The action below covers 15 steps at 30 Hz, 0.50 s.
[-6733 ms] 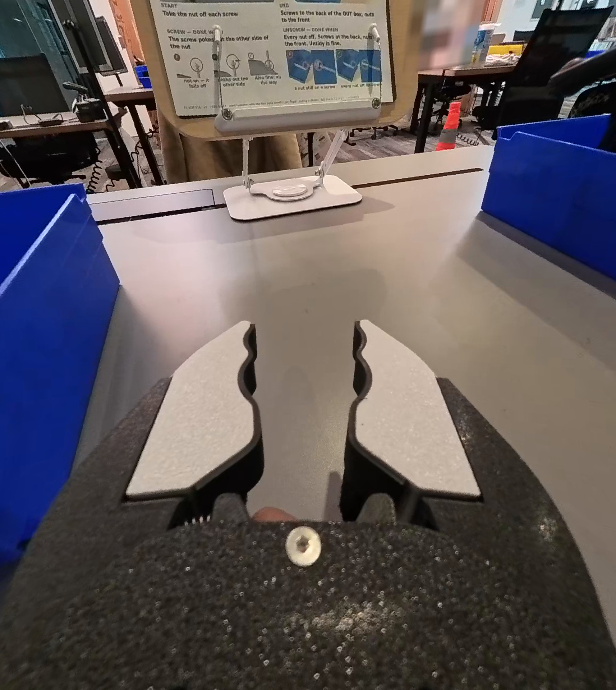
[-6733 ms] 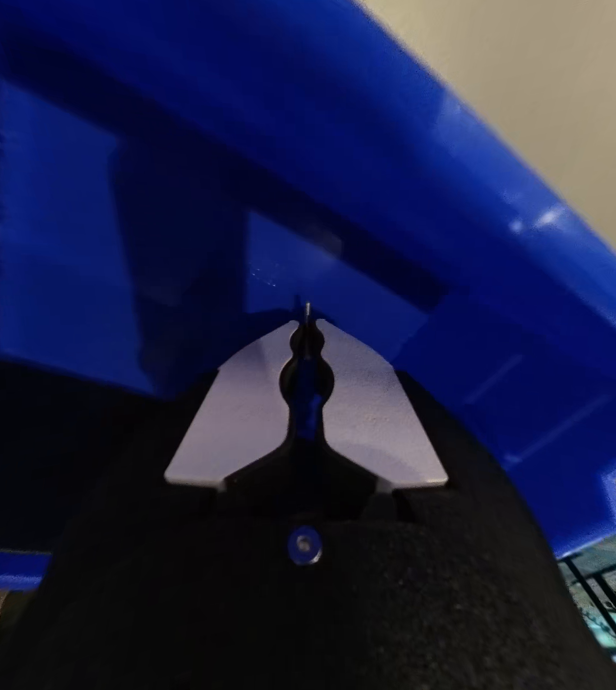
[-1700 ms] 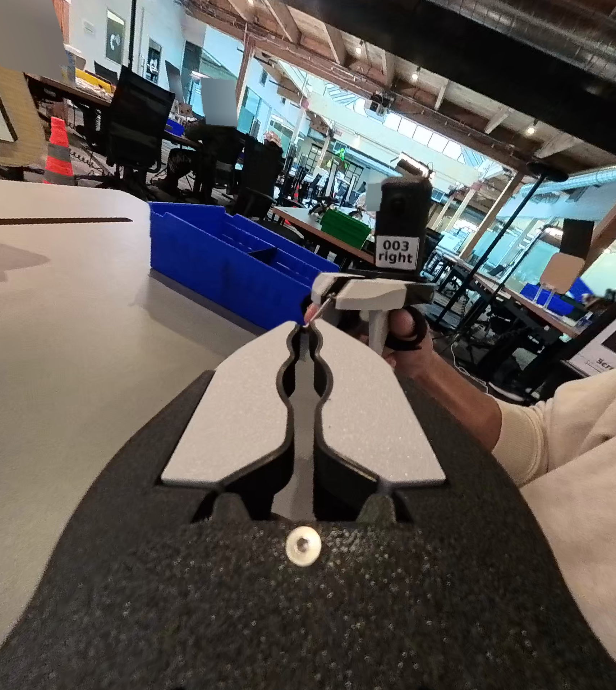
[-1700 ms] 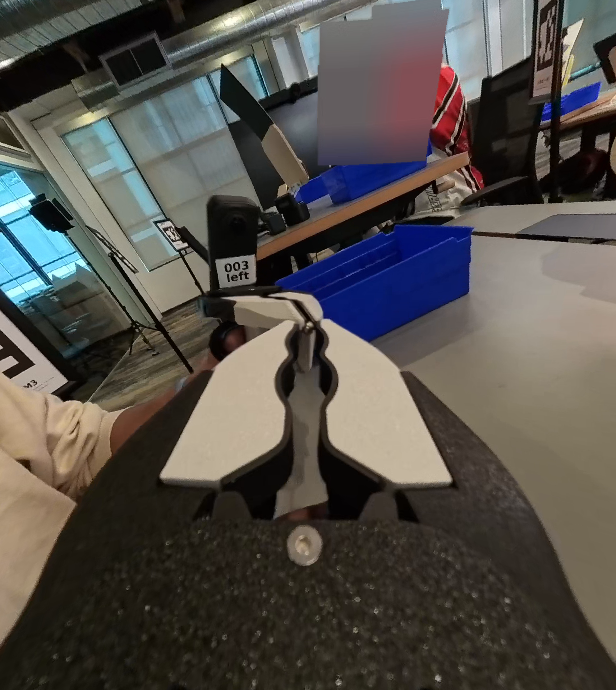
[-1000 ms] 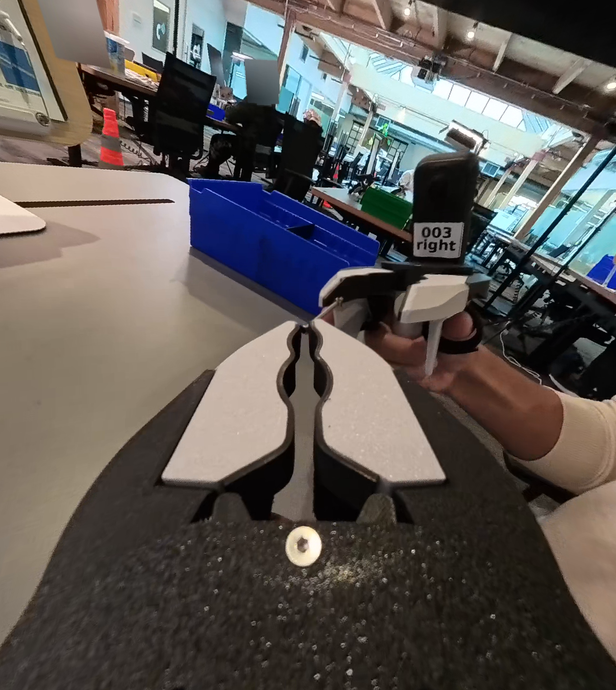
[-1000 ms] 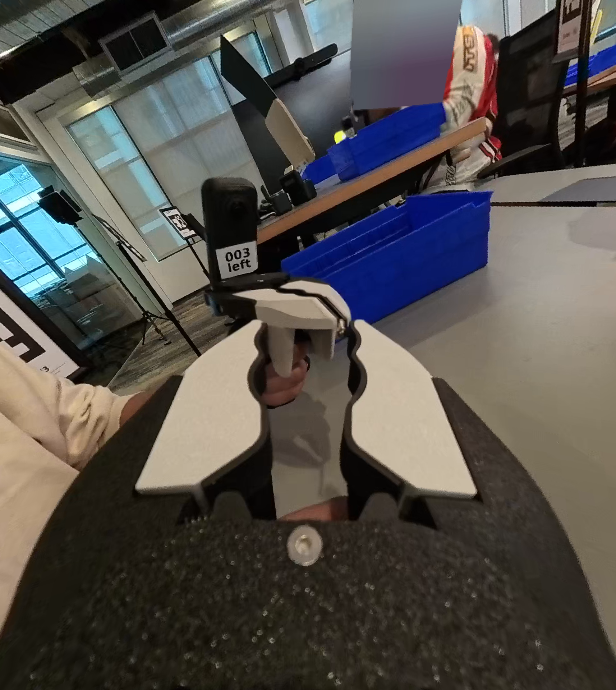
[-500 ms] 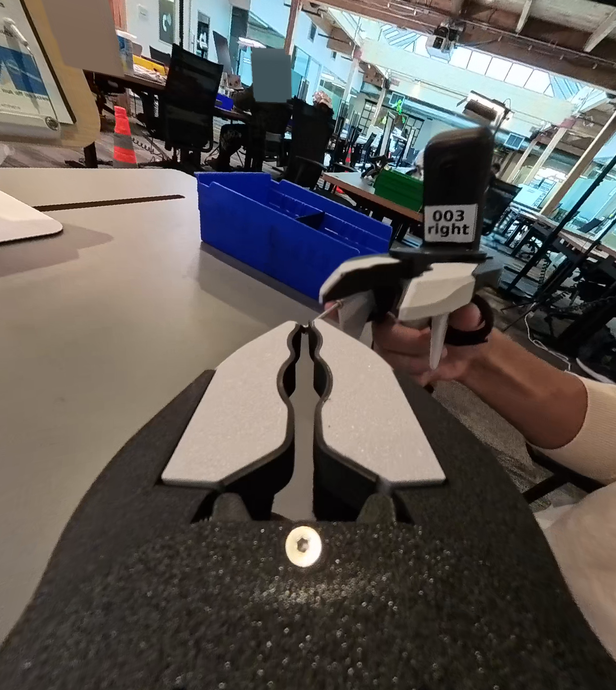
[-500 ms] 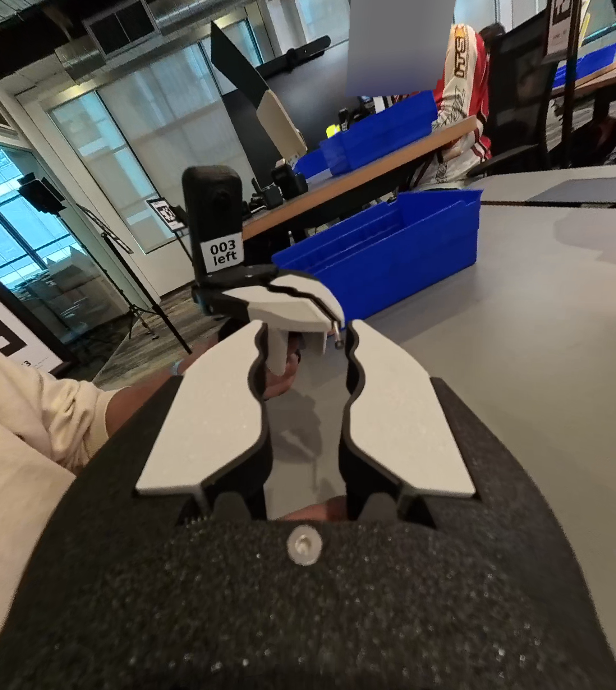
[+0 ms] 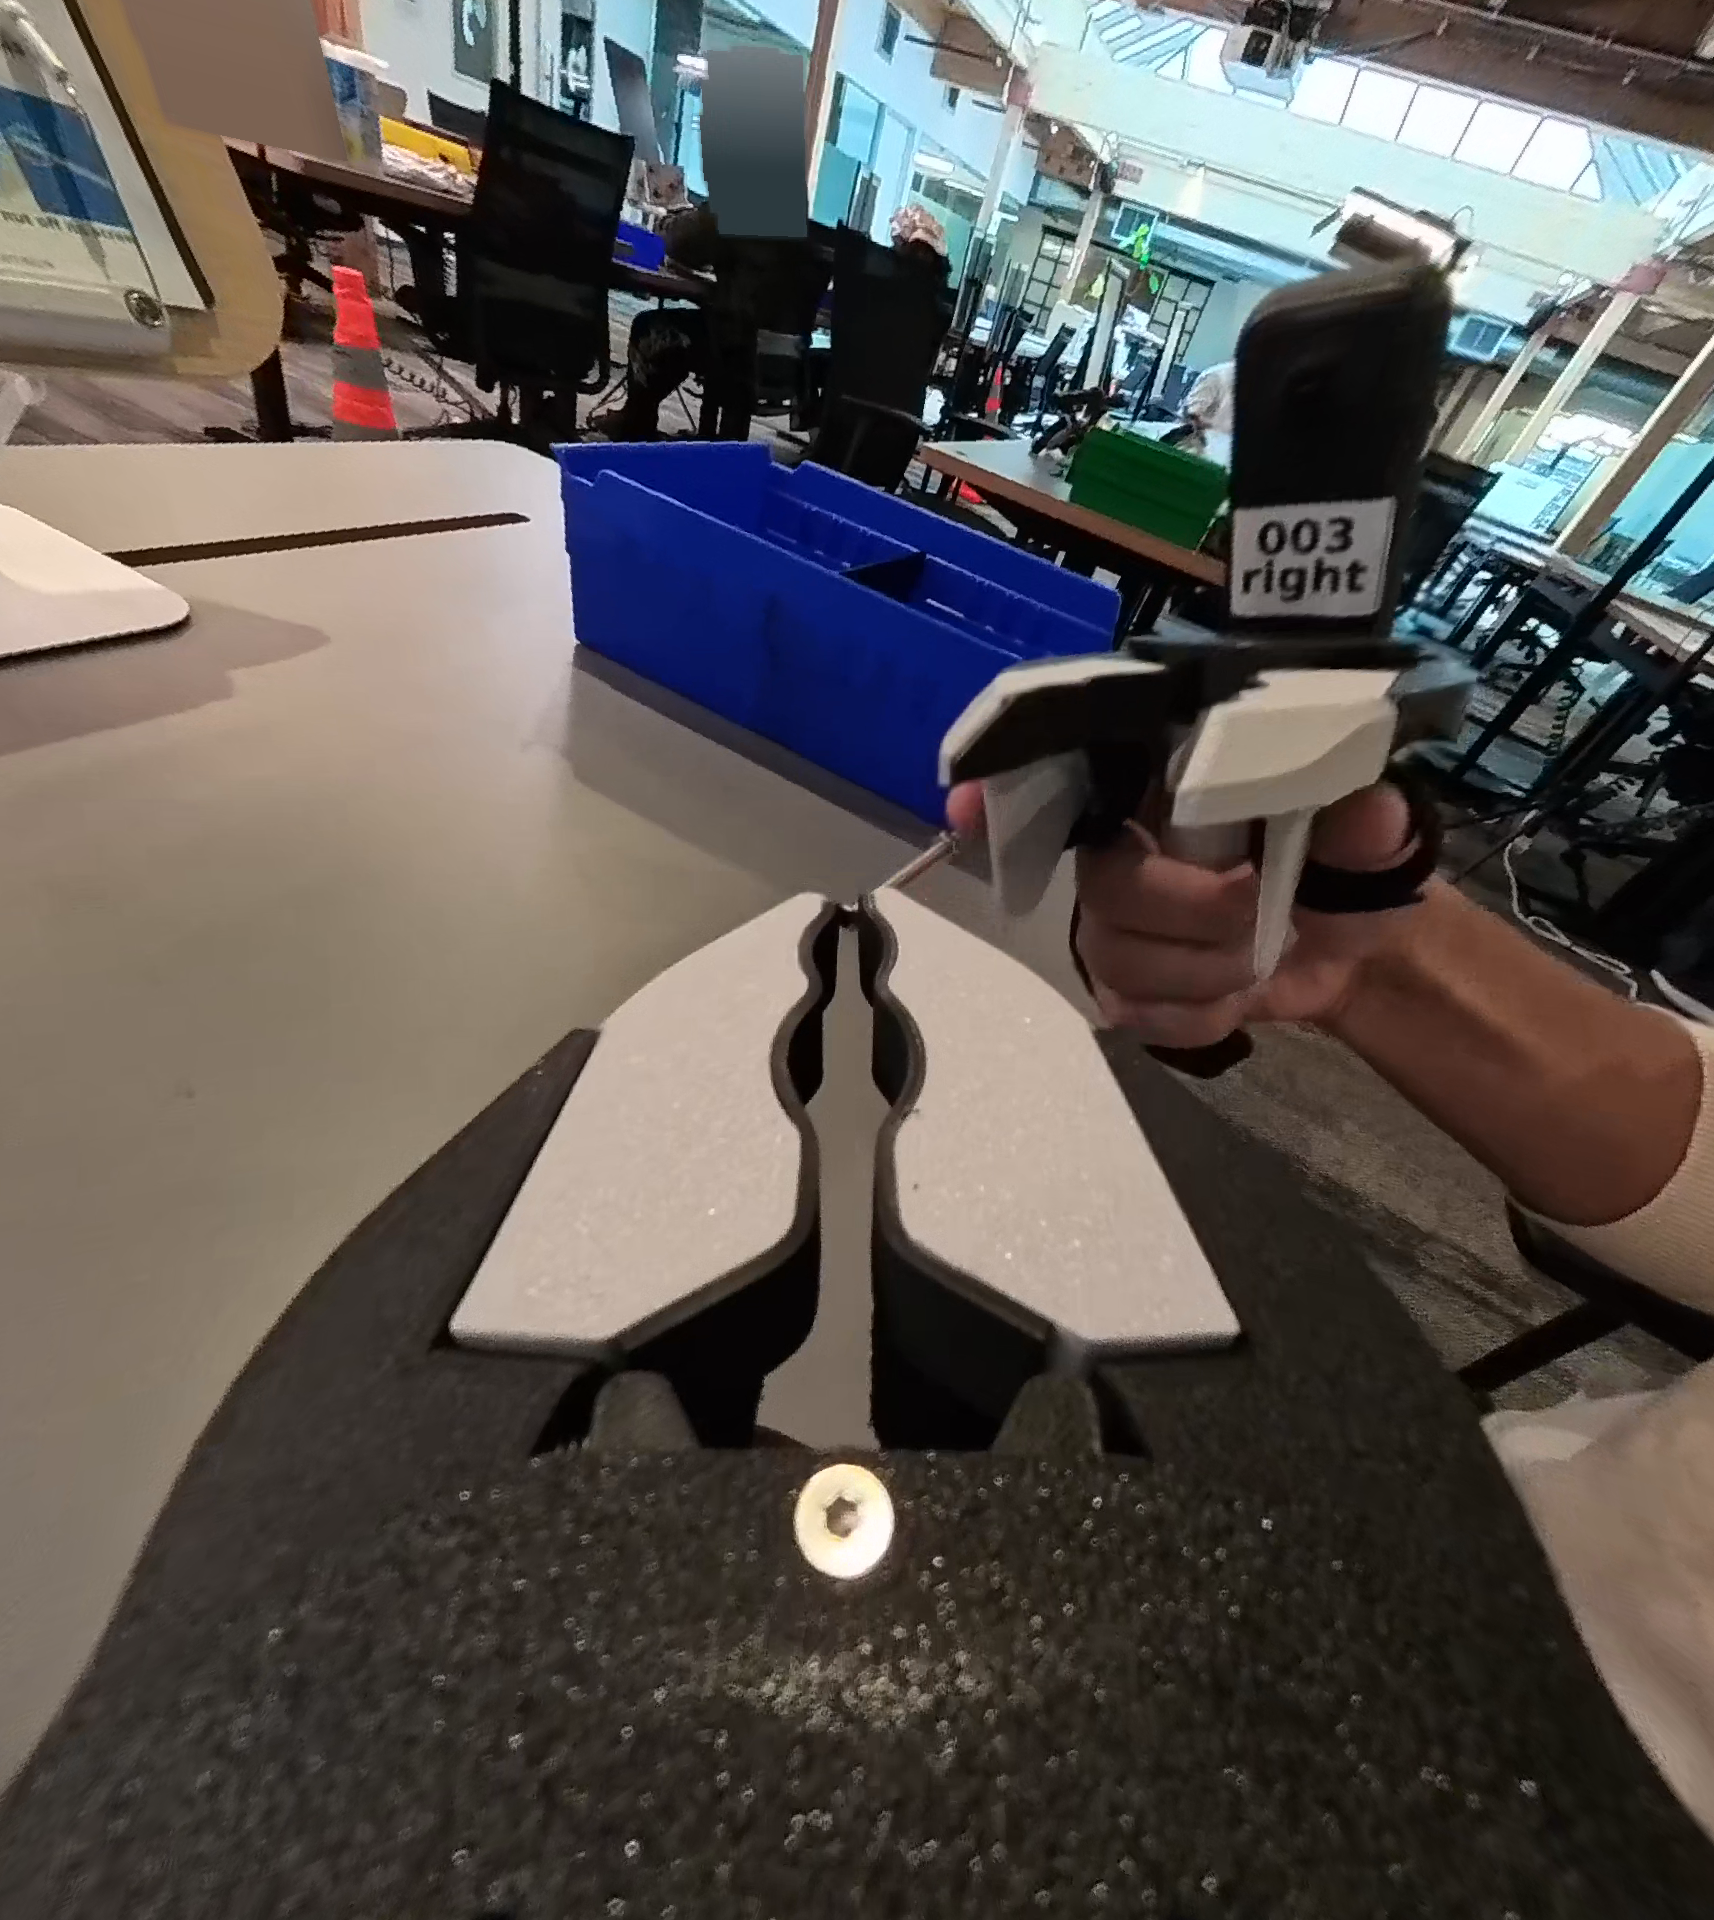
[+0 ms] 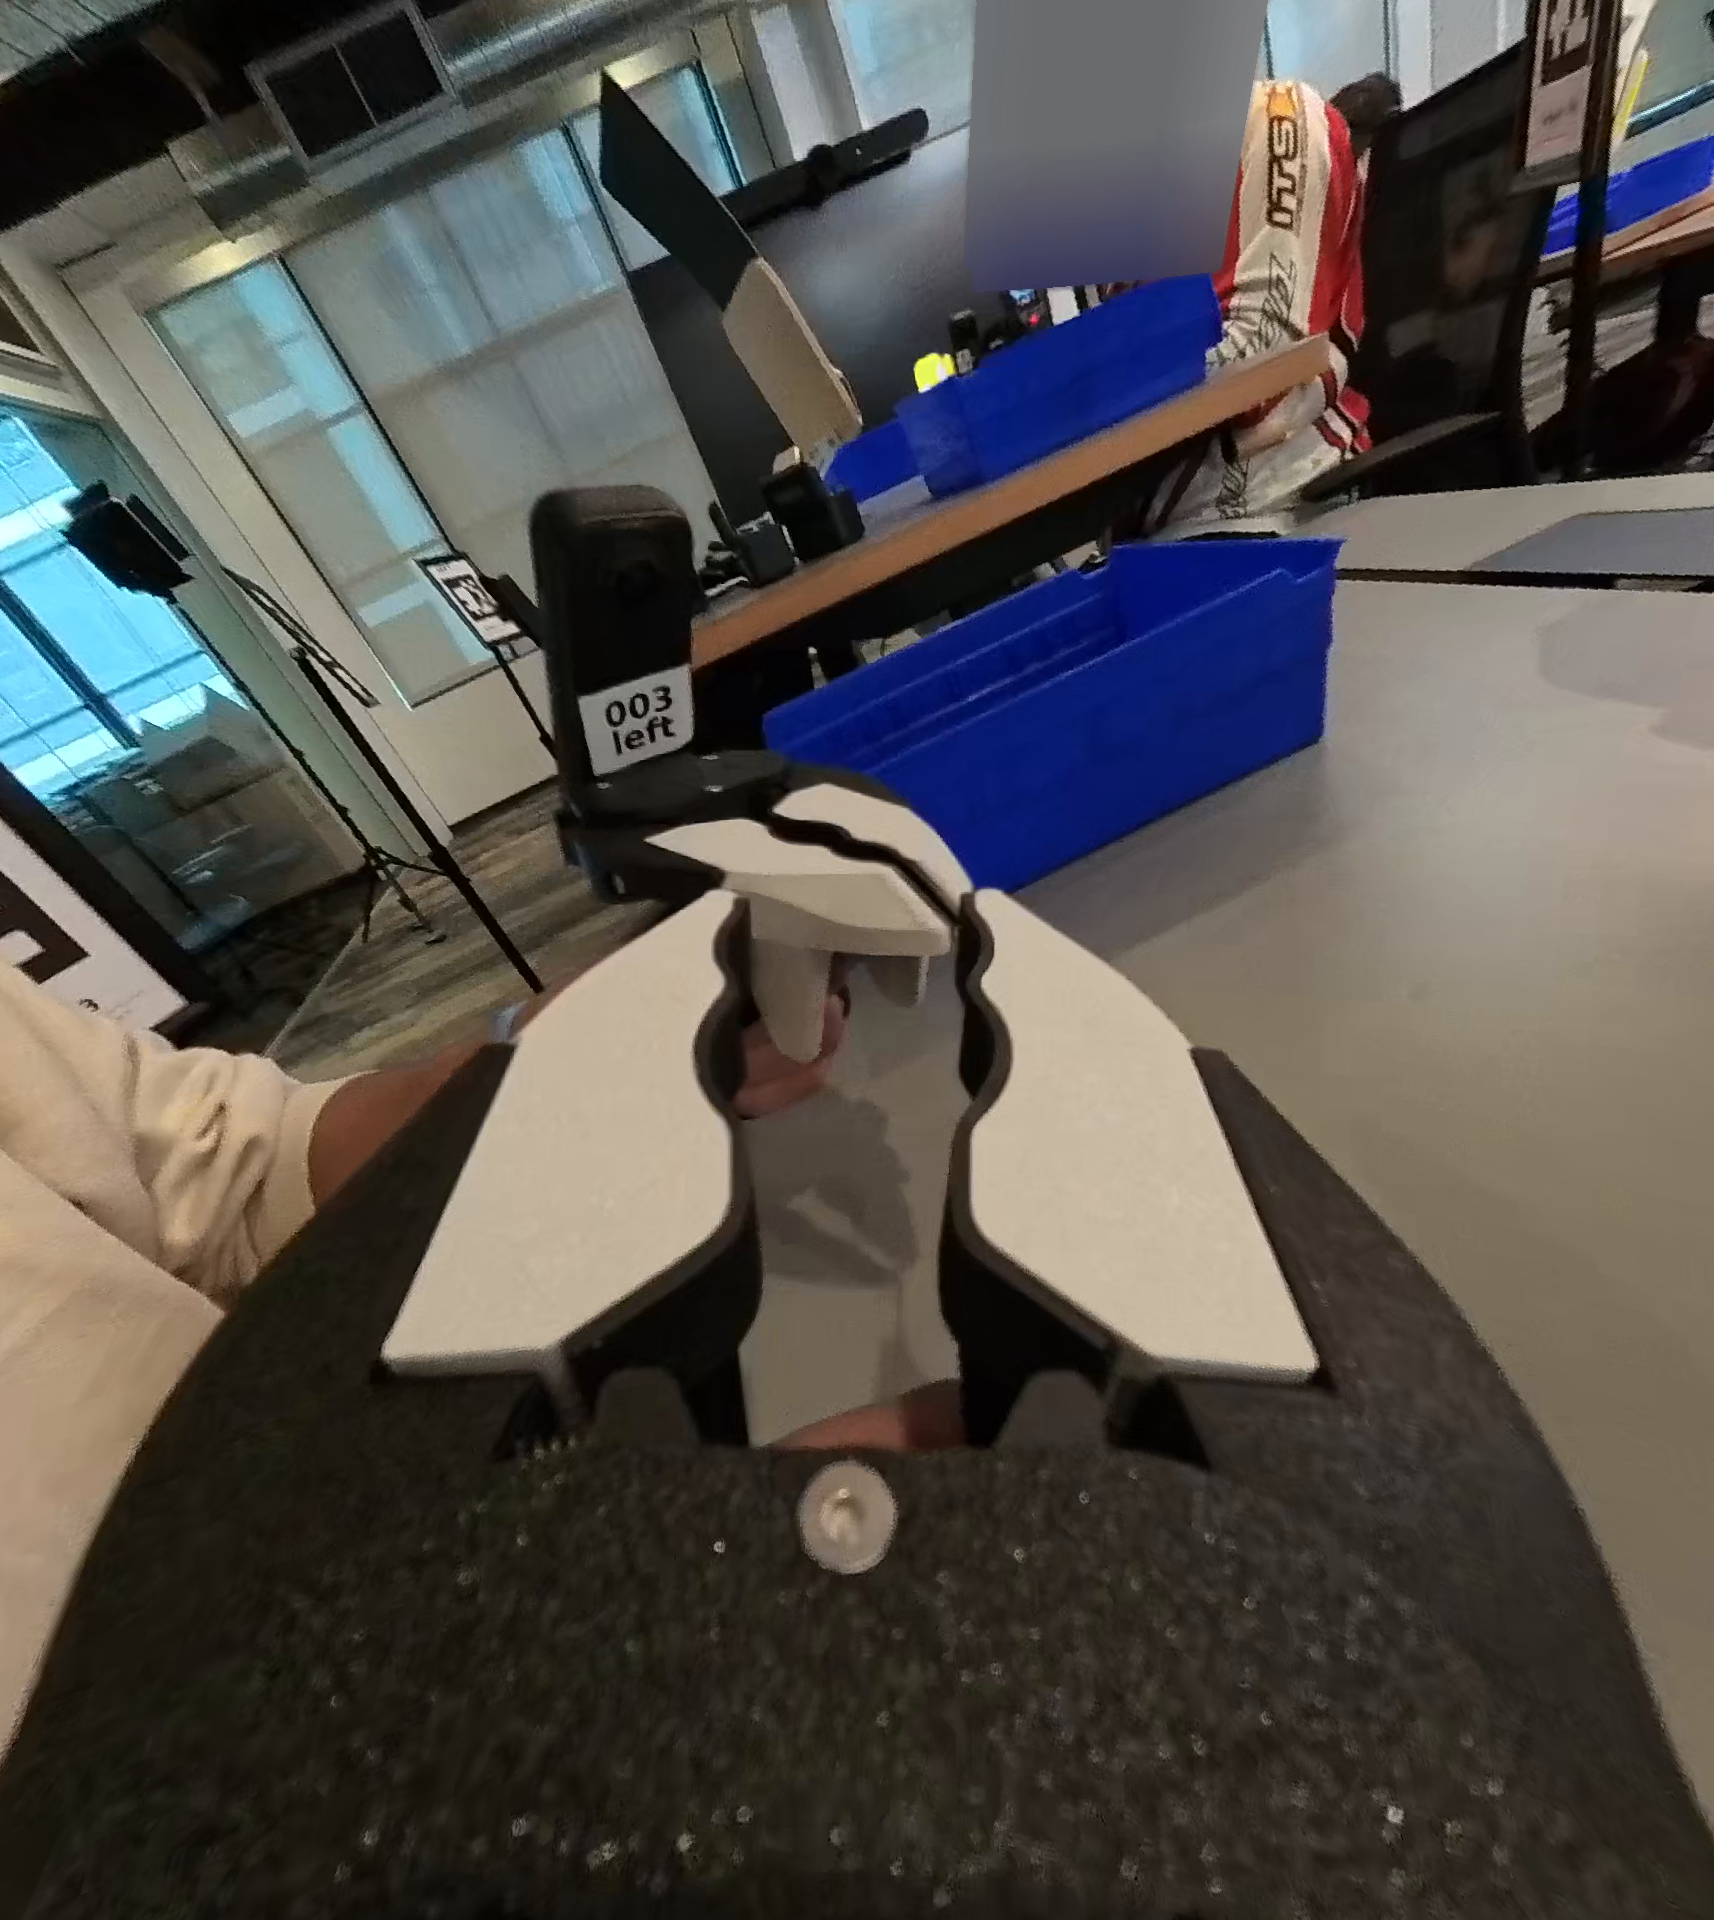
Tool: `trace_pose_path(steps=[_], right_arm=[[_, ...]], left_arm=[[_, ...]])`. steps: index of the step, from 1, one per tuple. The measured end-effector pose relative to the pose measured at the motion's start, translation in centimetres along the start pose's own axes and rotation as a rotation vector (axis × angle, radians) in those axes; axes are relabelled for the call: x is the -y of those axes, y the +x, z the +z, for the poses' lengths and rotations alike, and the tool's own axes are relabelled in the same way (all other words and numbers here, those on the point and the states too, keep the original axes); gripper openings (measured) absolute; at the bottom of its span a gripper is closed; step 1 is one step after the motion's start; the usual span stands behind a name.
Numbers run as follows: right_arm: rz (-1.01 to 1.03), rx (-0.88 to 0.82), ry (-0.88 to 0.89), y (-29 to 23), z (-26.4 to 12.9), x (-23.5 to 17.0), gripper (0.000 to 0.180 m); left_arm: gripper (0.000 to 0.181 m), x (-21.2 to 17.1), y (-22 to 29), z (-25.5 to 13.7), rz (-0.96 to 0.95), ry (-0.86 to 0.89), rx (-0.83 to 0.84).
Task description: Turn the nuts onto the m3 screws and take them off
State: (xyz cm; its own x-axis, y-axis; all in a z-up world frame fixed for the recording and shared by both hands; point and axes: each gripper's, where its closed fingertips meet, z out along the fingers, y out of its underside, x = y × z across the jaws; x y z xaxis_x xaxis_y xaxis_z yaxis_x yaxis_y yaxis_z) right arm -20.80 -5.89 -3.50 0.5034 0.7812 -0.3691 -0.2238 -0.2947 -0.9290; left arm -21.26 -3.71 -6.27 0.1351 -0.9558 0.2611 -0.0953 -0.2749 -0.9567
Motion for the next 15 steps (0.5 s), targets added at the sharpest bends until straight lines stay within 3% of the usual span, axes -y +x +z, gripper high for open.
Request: trace_pose_path(steps=[7, 15], right_arm=[[0.014, -0.009, -0.071, 0.4, 0.2, -2.2, 0.038], [-0.017, -0.016, -0.045, 0.4, 0.2, -0.8, 0.038]], left_arm=[[0.003, 0.8, 0.3, -0.4, -0.002, 0.027, -0.014], [0.003, 0.1, 0.1, -0.2, 0.008, -0.001, -0.001]])
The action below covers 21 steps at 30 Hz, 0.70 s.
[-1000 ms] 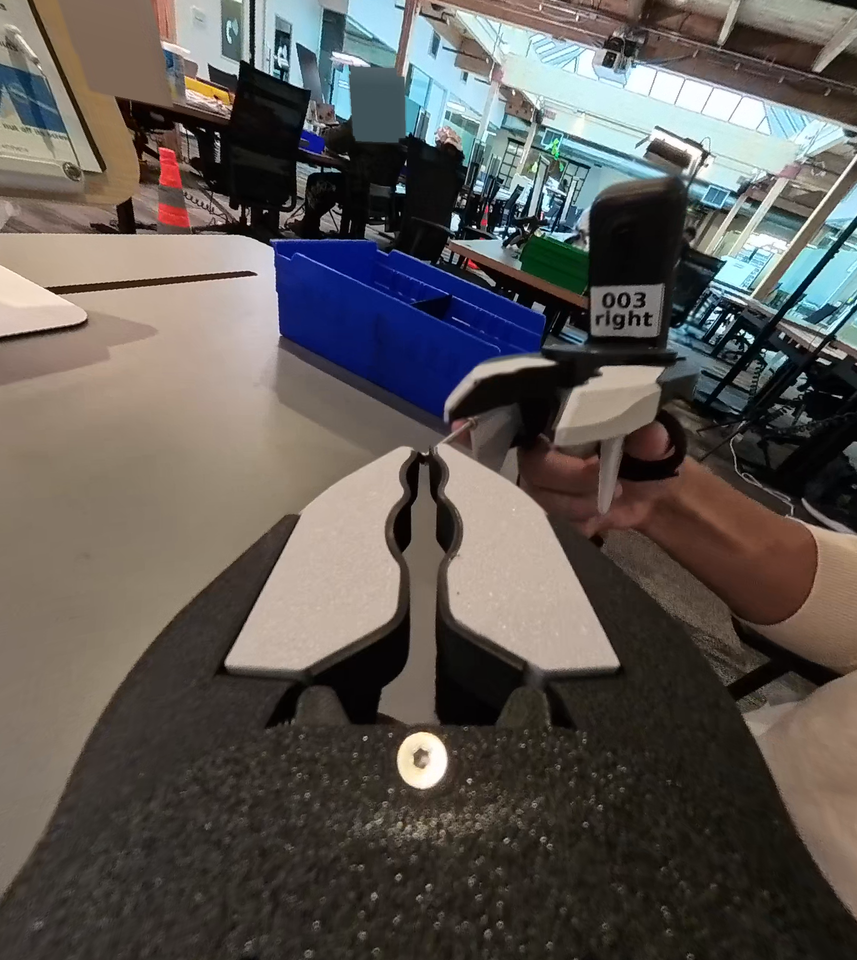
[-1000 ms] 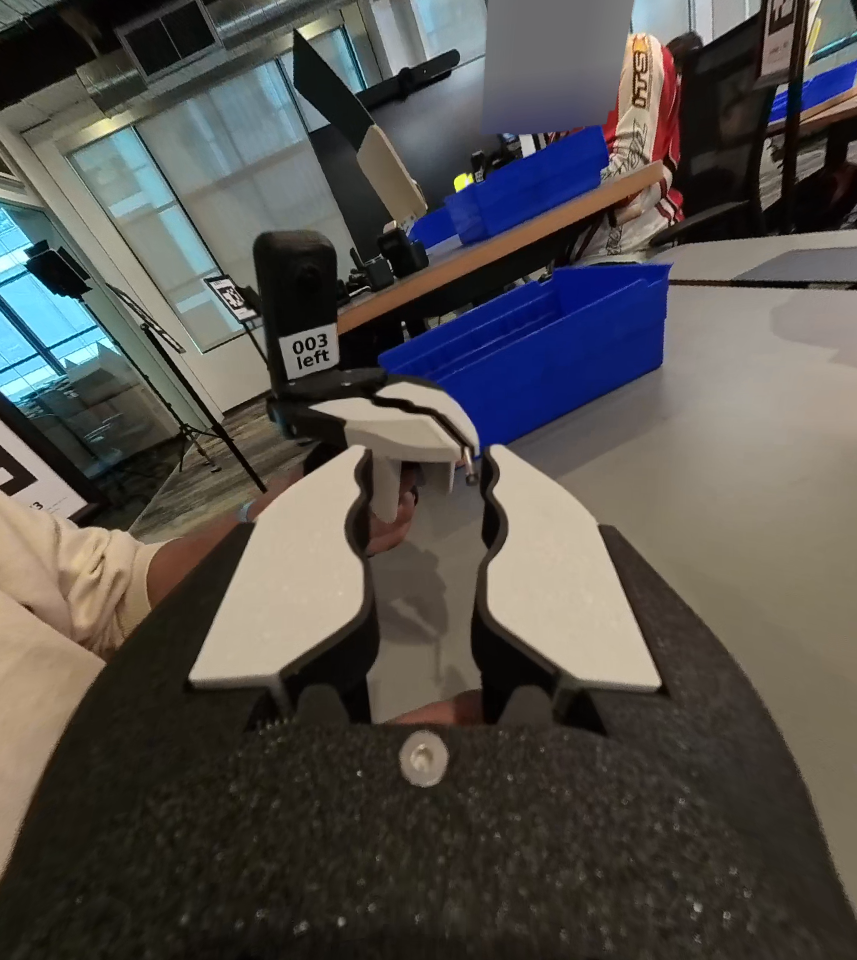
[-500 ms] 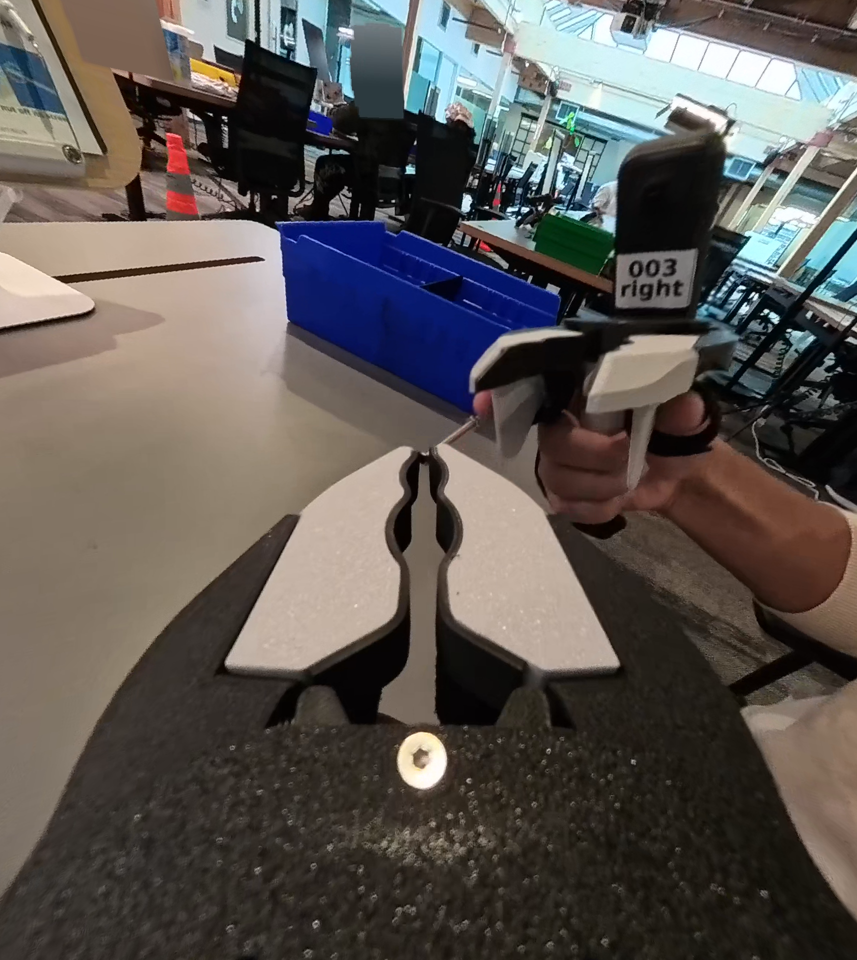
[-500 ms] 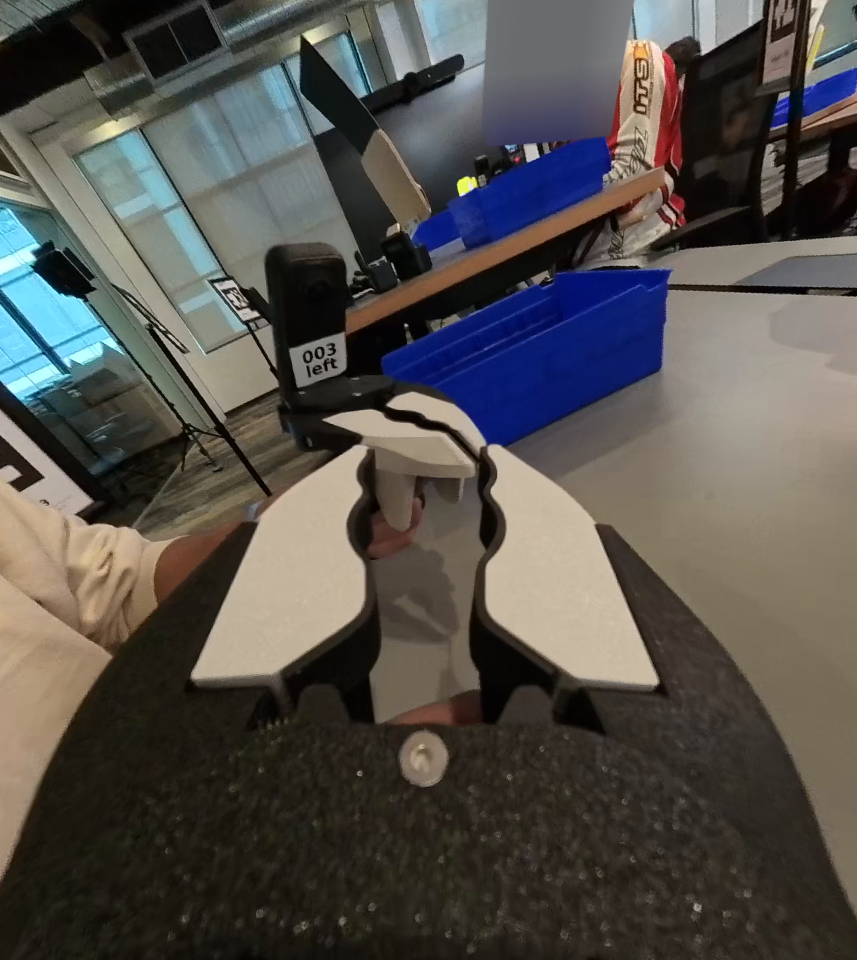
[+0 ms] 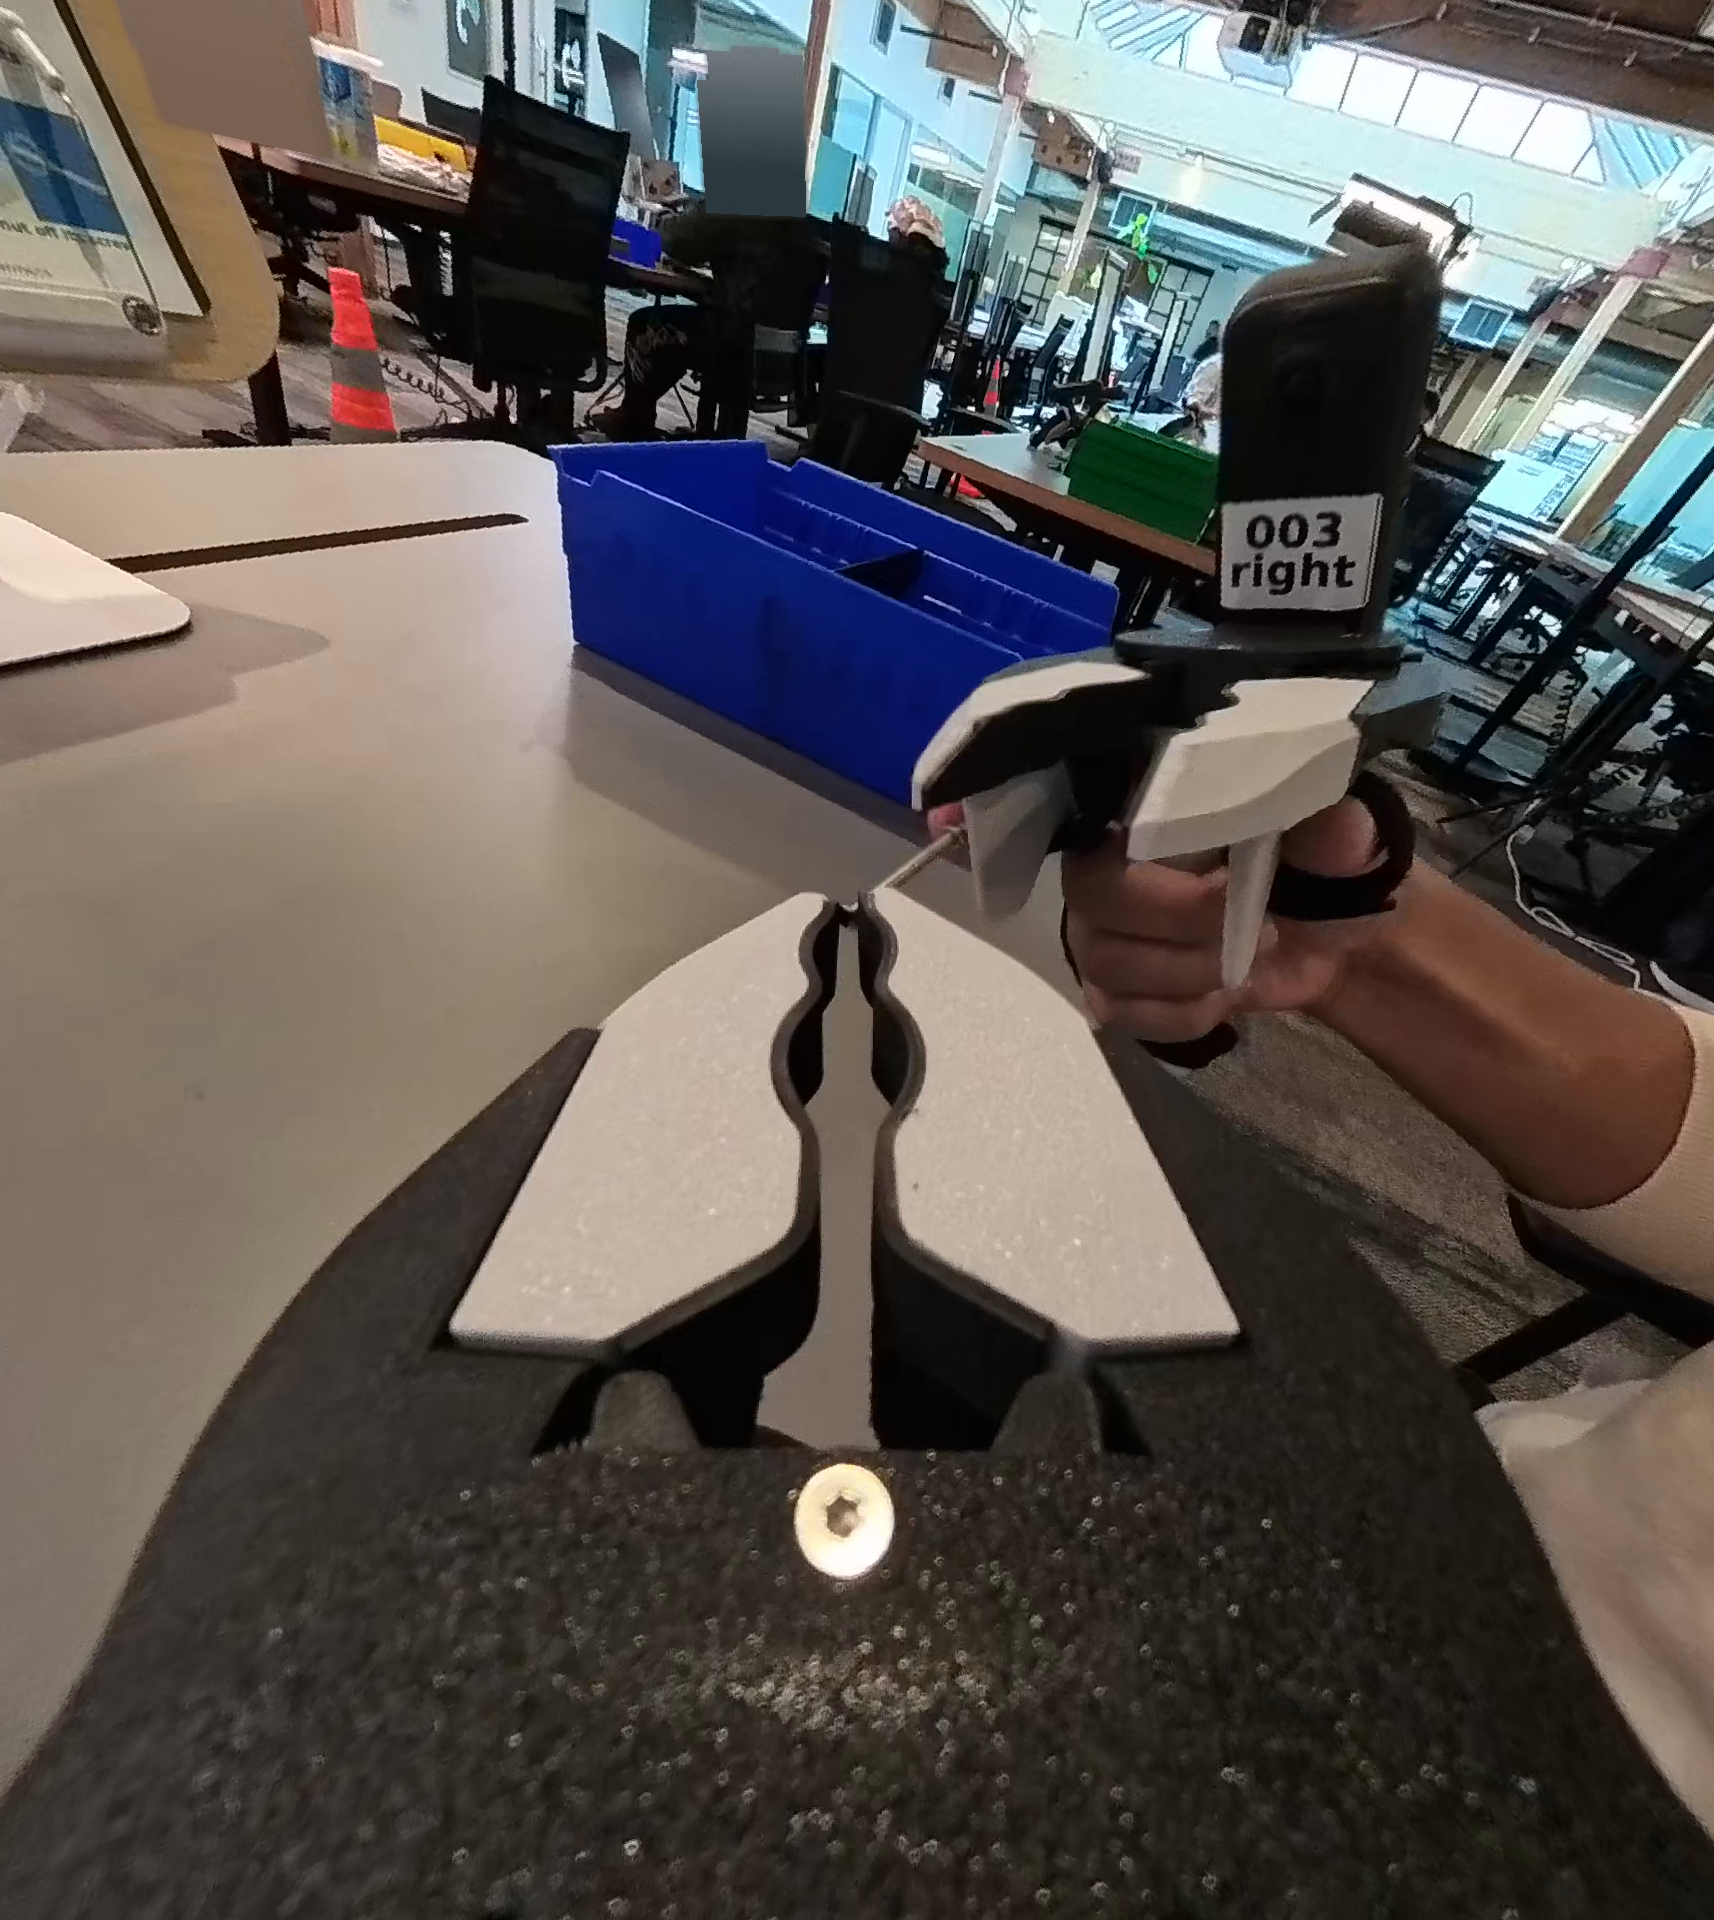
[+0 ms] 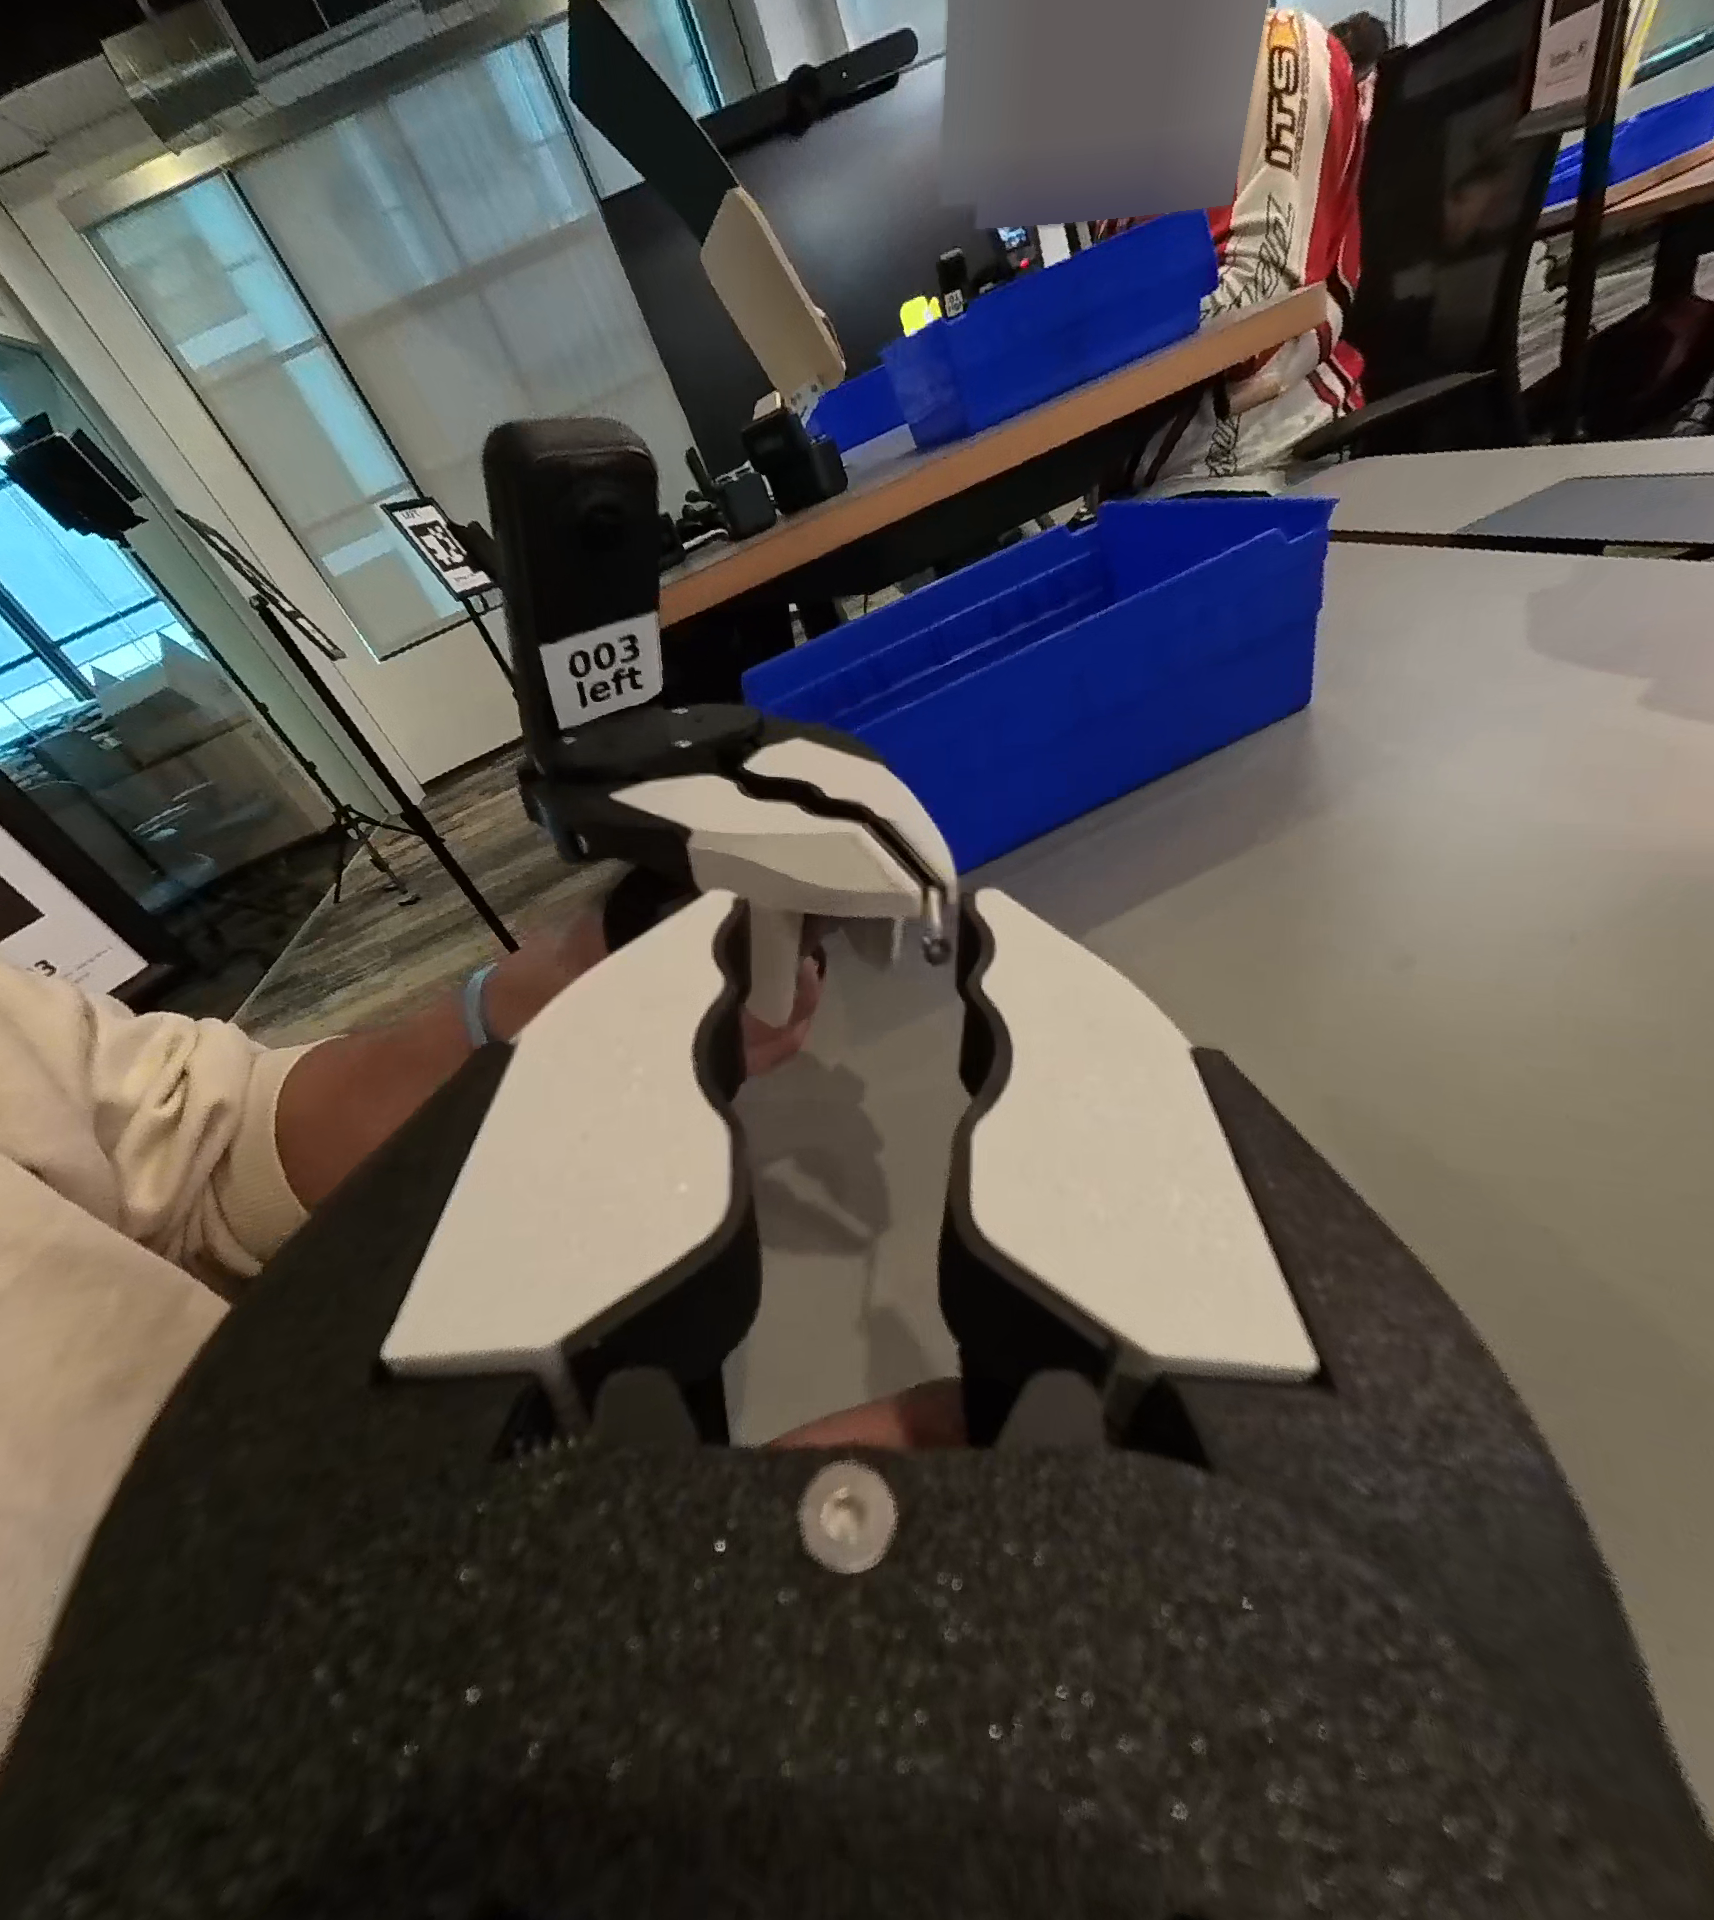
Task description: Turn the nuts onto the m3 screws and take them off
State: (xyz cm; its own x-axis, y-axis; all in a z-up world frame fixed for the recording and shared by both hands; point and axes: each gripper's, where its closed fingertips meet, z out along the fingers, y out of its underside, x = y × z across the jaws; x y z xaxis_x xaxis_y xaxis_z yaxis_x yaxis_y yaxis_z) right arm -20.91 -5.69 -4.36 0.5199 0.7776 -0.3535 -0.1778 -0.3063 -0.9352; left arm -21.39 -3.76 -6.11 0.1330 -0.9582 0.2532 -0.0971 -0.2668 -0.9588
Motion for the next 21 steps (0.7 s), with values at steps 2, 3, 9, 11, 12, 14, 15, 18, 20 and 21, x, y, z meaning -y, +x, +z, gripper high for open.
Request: trace_pose_path(steps=[2, 3, 9, 11, 12, 14, 15, 18, 20, 21], right_arm=[[0.01, -0.011, -0.017, 0.3, -0.1, -0.6, 0.038], [0.02, -0.005, -0.025, 0.3, -0.1, -1.0, 0.038], [0.006, 0.005, -0.014, -0.3, 0.1, -0.6, 0.039], [-0.009, 0.002, -0.007, -0.2, 0.0, -0.1, 0.038], [-0.017, -0.007, -0.012, -0.1, -0.1, 0.0, 0.038], [-0.029, -0.03, -0.039, 0.4, -0.3, -0.6, 0.038], [-0.028, -0.039, -0.053, 0.6, -0.3, -1.2, 0.038], [-0.038, -0.05, -0.067, 0.5, -0.3, -2.1, 0.039], [-0.046, -0.036, -0.058, 0.1, -0.1, -1.6, 0.04], [-0.056, -0.039, -0.036, 0.0, -0.1, -1.0, 0.039]], left_arm=[[0.003, 0.2, 0.0, -0.1, -0.003, 0.007, -0.002], [0.003, 0.3, 0.0, -0.2, -0.002, 0.011, -0.001], [0.003, -0.2, -0.1, -0.1, 0.031, -0.019, 0.011], [0.003, -0.6, -0.2, 0.1, 0.039, -0.033, 0.021], [0.003, -0.7, -0.2, 0.1, 0.044, -0.04, 0.023], [0.003, -0.7, -0.4, 0.1, 0.05, -0.037, 0.034], [0.003, -0.6, -0.3, 0.1, 0.056, -0.034, 0.039], [0.003, -0.4, -0.2, 0.0, 0.086, -0.041, 0.049], [0.003, -0.6, -0.3, 0.2, 0.096, -0.051, 0.059], [0.003, -0.8, -0.4, 0.2, 0.096, -0.056, 0.063]])
